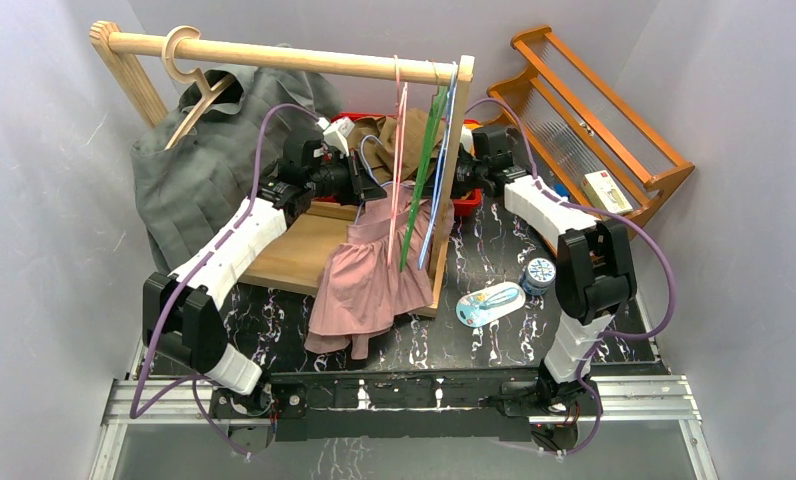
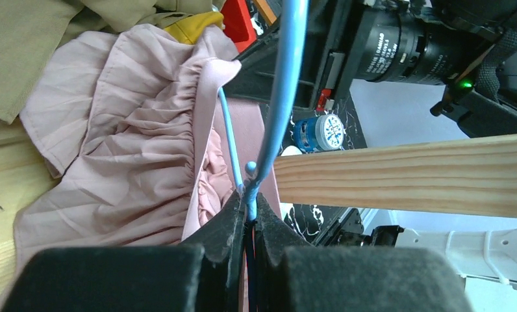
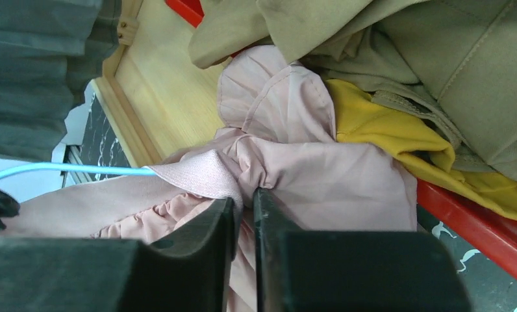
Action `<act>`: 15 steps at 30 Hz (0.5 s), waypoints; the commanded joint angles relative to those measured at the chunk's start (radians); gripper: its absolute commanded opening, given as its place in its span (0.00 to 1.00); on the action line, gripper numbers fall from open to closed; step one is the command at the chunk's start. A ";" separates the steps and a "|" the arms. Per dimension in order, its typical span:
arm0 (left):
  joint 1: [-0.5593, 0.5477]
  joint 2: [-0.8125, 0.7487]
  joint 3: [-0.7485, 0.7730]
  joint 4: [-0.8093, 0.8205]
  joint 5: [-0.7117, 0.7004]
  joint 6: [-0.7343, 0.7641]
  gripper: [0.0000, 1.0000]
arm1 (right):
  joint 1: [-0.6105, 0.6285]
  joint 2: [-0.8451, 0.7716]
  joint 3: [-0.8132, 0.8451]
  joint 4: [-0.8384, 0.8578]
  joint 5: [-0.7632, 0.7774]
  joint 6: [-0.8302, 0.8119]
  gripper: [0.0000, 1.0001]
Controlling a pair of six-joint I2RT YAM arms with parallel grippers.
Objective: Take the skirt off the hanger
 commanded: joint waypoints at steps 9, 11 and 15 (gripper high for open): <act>-0.006 -0.205 -0.076 0.001 0.173 0.157 0.00 | -0.028 0.007 0.122 -0.058 0.296 0.122 0.00; -0.005 -0.233 -0.095 -0.026 0.165 0.190 0.00 | -0.048 0.012 0.128 -0.078 0.302 0.127 0.00; -0.005 -0.295 -0.130 -0.064 0.126 0.241 0.00 | -0.091 0.004 0.107 -0.075 0.277 0.134 0.00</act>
